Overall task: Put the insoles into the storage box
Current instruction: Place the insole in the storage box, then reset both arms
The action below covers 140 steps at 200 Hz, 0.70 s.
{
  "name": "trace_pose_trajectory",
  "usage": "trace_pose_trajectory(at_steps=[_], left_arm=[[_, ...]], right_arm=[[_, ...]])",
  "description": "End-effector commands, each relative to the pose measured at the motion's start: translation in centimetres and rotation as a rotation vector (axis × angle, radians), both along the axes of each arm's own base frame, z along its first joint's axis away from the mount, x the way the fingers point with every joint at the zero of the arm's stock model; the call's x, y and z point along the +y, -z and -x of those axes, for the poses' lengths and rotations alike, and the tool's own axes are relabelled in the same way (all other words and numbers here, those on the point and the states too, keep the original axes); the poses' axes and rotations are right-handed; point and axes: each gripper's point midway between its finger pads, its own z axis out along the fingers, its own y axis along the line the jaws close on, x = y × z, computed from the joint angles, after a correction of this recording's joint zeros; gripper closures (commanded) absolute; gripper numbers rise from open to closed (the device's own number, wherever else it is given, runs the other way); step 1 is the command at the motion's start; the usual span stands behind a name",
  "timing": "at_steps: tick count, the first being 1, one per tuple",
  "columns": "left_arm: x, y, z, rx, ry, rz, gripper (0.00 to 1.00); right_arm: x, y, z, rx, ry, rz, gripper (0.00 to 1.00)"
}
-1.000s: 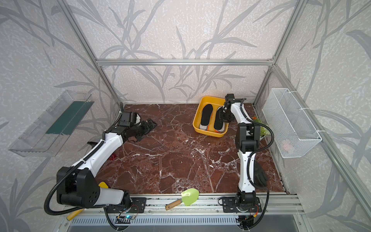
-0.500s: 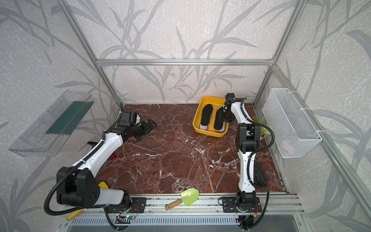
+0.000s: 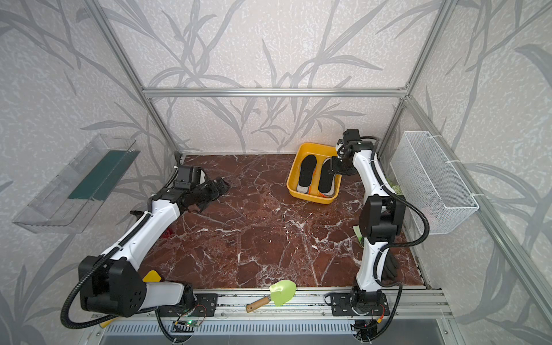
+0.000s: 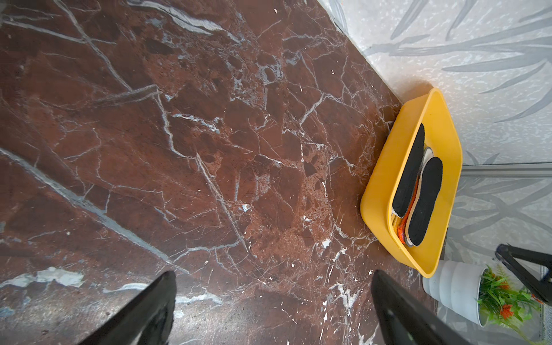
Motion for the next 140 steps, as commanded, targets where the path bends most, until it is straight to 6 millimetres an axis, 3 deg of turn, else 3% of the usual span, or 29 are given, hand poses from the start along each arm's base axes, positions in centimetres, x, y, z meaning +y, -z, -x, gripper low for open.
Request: trace_pose_trajectory(at_steps=[1,34,45,49,55,111,140], left_arm=[[1.2,-1.2,0.4,-0.032,-0.006,-0.067,0.01],[2.4,-1.5,0.6,-0.042,-0.007,-0.151,0.01],[2.8,-1.6,0.7,-0.051,-0.004,-0.183,0.01],[2.9,-1.7,0.7,-0.055,-0.004,-0.194,0.01],[3.2,-1.8,0.7,-0.059,-0.006,-0.211,0.01],[5.9,-2.3,1.0,-0.1,-0.044,-0.375,0.01],[7.0,-2.4,1.1,-0.167,-0.06,-0.455,0.01]], right_arm=[[-0.1,-1.9,1.4,-0.059,-0.031,-0.007,0.47],[-0.1,-2.9,4.1,-0.097,-0.059,-0.018,0.42],[0.0,-2.1,4.9,-0.089,-0.068,-0.02,0.39],[0.0,-3.1,5.4,-0.123,-0.072,-0.02,0.38],[0.1,-3.0,5.8,-0.133,-0.082,-0.02,0.37],[-0.3,1.1,9.2,-0.139,-0.099,-0.023,0.35],[-0.6,2.0,10.2,-0.205,-0.086,-0.011,0.35]])
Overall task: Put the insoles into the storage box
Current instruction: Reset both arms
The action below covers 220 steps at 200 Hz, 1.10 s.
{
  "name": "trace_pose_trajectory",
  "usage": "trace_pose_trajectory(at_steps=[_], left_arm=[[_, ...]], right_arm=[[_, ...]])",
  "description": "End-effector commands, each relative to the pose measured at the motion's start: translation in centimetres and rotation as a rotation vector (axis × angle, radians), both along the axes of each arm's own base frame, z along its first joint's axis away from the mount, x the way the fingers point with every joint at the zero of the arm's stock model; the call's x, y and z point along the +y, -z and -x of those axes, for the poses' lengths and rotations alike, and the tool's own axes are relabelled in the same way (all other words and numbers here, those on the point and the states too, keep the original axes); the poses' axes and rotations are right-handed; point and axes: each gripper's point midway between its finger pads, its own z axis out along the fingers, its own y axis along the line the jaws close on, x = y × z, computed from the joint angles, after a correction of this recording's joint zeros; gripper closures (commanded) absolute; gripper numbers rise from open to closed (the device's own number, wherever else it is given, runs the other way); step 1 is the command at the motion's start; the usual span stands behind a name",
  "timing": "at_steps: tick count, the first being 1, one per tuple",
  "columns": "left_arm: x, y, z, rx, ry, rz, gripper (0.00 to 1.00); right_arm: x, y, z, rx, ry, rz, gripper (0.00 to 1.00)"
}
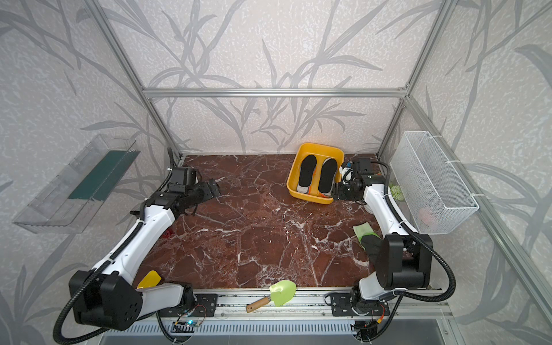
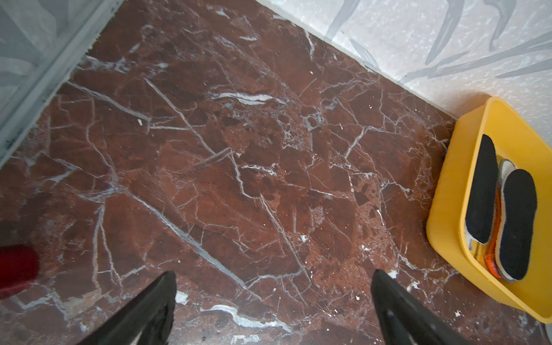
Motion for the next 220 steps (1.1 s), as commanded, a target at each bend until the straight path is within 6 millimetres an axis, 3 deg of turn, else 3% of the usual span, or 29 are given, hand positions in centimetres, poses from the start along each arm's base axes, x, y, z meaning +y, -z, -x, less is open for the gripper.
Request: trace_pose_trajectory(at_steps=[1,64,97,128,167,191,220], left_arm=[[1.8,-0.7,0.3,-0.069,-0.02,-0.119,0.01],[4.9,-1.0,1.8,-0.204,-0.081,-0.302,0.01],[5.0,-0.4,1.7,-0.242,-0.061,-0.351,0.01],[5.4,0.4,1.3,-0.26,-0.068,-0.377,0.01],[5.2,1.5,0.3,-0.257,-0.031,-0.417,0.01],[5.4,2.4,-0.2,-0.285,-0.019,-0.459,0.01],[5.7,3.0,-0.4,-0.295,-0.005,-0.504,0.01]], right_arm=[[-0.1,-1.4,-0.5,-0.137,-0.005,0.001,0.35],[-2.0,-1.2,-0.1,-0.37,0.086,0.056,0.35],[-2.7,-1.1,0.0,-0.527,0.111,0.091,0.34],[-3.4,0.8,0.1,-0.569,0.13,0.133,0.34],[-3.6,3.3,-1.2,-0.615,0.171,0.107,0.34],[-4.2,5.0,-1.8,-0.628,0.209,0.16,0.28],[-2.7,5.7,-2.3,-0.662,0.166,0.219,0.26]])
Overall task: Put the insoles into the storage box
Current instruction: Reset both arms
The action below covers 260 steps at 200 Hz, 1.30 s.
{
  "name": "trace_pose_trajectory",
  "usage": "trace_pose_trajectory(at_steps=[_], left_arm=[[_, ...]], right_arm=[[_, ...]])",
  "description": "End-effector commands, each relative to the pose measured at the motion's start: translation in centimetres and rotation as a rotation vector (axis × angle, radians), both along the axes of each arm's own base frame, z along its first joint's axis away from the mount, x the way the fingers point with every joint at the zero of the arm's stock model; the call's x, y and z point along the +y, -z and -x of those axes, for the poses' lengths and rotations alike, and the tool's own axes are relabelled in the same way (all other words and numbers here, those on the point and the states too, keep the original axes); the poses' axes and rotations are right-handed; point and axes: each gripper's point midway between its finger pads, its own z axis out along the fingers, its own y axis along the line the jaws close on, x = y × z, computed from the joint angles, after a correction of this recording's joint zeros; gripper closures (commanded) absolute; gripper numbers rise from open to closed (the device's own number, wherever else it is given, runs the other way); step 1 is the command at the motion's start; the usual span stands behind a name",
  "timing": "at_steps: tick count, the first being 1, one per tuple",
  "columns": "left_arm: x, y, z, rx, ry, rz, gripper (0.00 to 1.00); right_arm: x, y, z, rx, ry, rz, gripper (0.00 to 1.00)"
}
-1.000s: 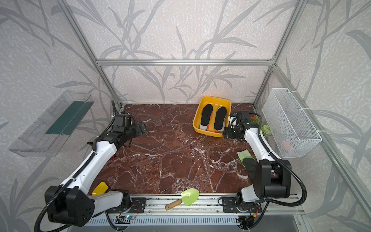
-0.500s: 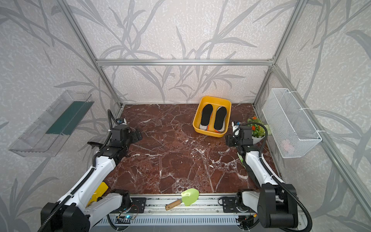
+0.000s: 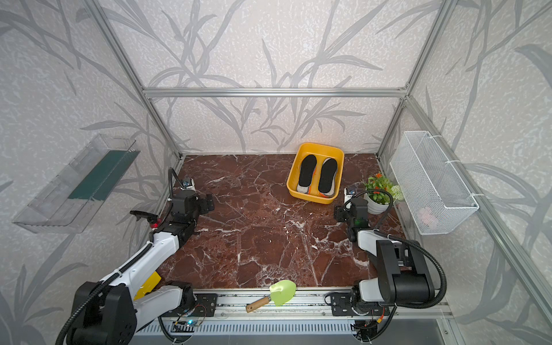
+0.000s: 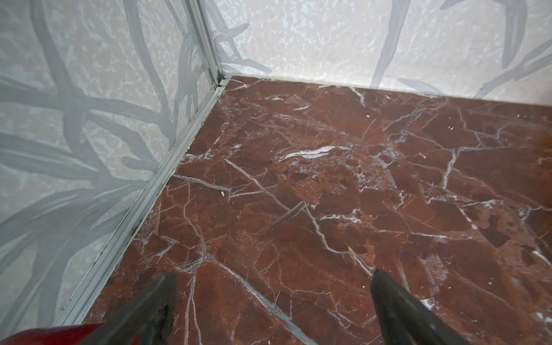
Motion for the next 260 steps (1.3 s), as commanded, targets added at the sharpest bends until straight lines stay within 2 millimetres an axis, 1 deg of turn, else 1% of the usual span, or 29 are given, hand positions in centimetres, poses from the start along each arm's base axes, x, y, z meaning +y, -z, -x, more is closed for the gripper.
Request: trace_pose_trajectory(at_steps=[1,6,12,31,84,97,103,104,105,106,107,108,116,135,152,179,186,194,203,260], left_arm=[[0.7,-1.4,-0.9,-0.07,0.002,-0.067,0.01],[0.7,-1.1,-0.9,-0.07,0.005,-0.07,0.01],[0.6,-0.8,-1.1,-0.073,0.013,-0.074,0.01],[0.6,0.2,-1.6,-0.072,0.028,-0.085,0.01],[0.4,4.5,-3.1,-0.038,0.066,-0.091,0.01],[0.0,4.9,-3.7,-0.026,0.091,-0.083,0.01],[-0.2,5.0,-3.9,-0.024,0.106,-0.074,0.01],[-0.3,5.0,-4.0,-0.025,0.108,-0.072,0.01],[-0.2,5.0,-4.0,-0.026,0.109,-0.07,0.01],[-0.3,4.9,-4.1,-0.03,0.111,-0.068,0.01],[-0.4,5.1,-4.1,-0.028,0.115,-0.066,0.01],[-0.4,5.1,-4.2,-0.029,0.117,-0.064,0.01],[-0.7,5.7,-4.4,-0.031,0.135,-0.061,0.01],[0.2,6.0,-4.7,-0.027,0.095,-0.042,0.01],[0.9,6.2,-4.6,-0.046,0.079,-0.007,0.01],[0.7,6.6,-4.1,-0.118,0.112,0.017,0.01],[0.6,6.9,-3.9,-0.101,0.116,0.019,0.01],[0.7,6.7,-4.0,-0.104,0.114,0.025,0.01],[0.7,7.0,-3.9,-0.098,0.113,0.027,0.01],[0.9,6.8,-4.0,-0.101,0.112,0.033,0.01]], right_arm=[[0.5,-2.5,-1.8,-0.159,0.014,0.067,0.26],[0.9,-2.1,-1.9,-0.165,0.003,0.084,0.26],[1.4,-2.1,-2.1,-0.186,-0.004,0.114,0.26],[1.4,-2.1,-1.8,-0.167,0.014,0.142,0.25],[1.4,-2.1,-1.9,-0.171,0.016,0.144,0.22],[1.4,-2.0,-1.8,-0.17,0.015,0.143,0.21],[1.4,-2.1,-1.8,-0.171,0.016,0.143,0.19],[1.4,-2.1,-1.8,-0.171,0.015,0.144,0.15],[1.4,-2.1,-1.9,-0.171,0.015,0.143,0.07],[1.4,-2.1,-1.9,-0.171,0.015,0.142,0.03],[1.4,-2.1,-1.8,-0.171,0.015,0.143,0.01],[1.4,-2.0,-1.8,-0.17,0.015,0.143,0.0],[1.4,-2.0,-1.8,-0.17,0.015,0.144,0.01],[1.4,-2.0,-1.8,-0.171,0.014,0.142,0.0],[1.4,-2.0,-1.8,-0.17,0.015,0.143,0.01],[1.5,-2.1,-1.9,-0.17,0.013,0.143,0.01],[1.5,-2.1,-1.9,-0.17,0.014,0.143,0.01],[1.5,-2.0,-1.8,-0.169,0.014,0.142,0.01],[1.5,-2.0,-1.8,-0.17,0.014,0.142,0.01],[1.4,-2.0,-1.8,-0.169,0.014,0.143,0.01]])
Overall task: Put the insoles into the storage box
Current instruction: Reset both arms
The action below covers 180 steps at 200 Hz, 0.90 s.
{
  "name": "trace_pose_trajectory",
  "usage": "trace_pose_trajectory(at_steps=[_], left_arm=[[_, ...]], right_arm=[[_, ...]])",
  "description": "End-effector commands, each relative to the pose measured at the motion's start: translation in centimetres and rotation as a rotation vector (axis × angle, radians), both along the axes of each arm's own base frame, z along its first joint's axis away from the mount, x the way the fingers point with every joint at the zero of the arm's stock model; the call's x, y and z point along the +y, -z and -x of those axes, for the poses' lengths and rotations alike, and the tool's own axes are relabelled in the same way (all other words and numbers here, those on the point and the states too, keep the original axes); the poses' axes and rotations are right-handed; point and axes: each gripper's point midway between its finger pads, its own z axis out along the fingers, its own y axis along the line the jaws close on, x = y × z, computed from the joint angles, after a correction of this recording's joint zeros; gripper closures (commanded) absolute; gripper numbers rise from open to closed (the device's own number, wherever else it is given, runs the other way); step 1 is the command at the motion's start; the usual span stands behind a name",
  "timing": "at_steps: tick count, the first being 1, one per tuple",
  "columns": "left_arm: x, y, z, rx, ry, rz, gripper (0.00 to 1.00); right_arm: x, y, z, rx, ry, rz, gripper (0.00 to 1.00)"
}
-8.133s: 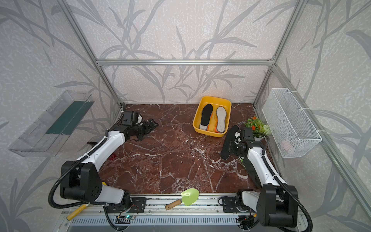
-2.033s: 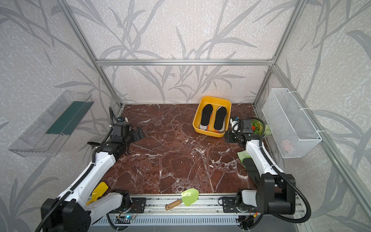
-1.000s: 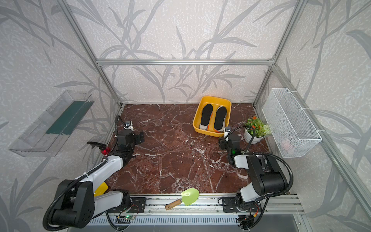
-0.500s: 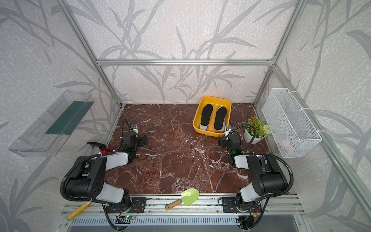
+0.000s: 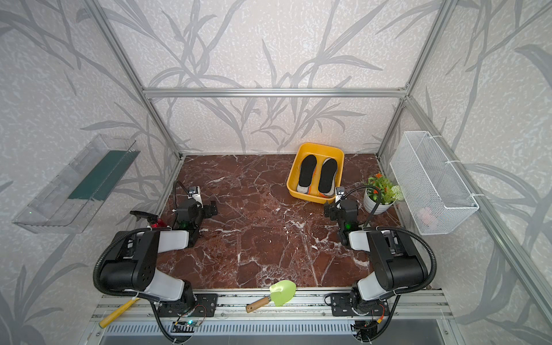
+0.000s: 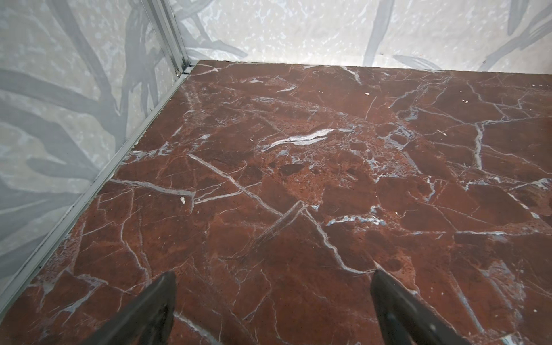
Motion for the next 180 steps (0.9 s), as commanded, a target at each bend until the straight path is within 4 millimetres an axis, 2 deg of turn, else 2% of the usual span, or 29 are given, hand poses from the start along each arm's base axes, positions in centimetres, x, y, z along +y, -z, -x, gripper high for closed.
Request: trace_pose_trajectory(at_steps=[1,66,180], left_arm=[[0.02,-0.57,-0.29,-0.03,0.006,0.005,0.01],[0.84,-0.55,-0.18,-0.03,-0.041,0.009,0.01],[0.83,-0.53,-0.2,-0.026,-0.041,0.005,0.01]], right_arm=[[-0.17,-0.87,-0.25,-0.036,0.008,0.005,0.01],[-0.15,-0.88,-0.38,-0.029,0.005,0.008,0.01],[-0.16,-0.9,-0.42,-0.028,0.003,0.004,0.01]])
